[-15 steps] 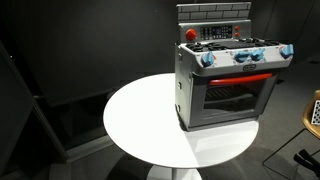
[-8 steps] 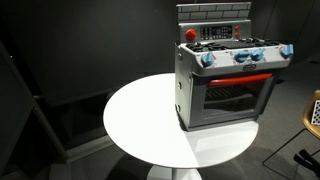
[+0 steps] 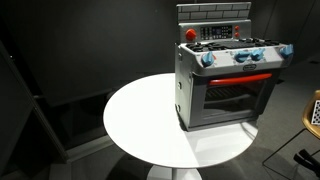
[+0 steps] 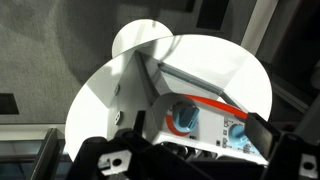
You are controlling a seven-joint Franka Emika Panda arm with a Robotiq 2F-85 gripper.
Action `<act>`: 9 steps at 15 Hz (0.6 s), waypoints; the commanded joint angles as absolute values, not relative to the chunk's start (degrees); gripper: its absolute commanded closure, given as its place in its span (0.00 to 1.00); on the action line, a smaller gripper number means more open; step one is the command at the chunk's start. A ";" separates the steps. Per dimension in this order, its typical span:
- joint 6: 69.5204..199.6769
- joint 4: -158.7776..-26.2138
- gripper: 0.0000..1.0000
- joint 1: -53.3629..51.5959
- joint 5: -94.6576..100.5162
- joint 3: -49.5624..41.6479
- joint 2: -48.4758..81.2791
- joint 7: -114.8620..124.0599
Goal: Press the top button on the right side of the stove.
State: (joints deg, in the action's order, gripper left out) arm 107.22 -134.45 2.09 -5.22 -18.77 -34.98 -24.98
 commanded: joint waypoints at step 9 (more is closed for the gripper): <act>115.22 -122.28 0.00 1.84 -8.94 -15.06 -18.26 -24.14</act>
State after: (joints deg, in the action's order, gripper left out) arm 114.38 -126.30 1.64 -7.66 -16.09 -22.71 -24.81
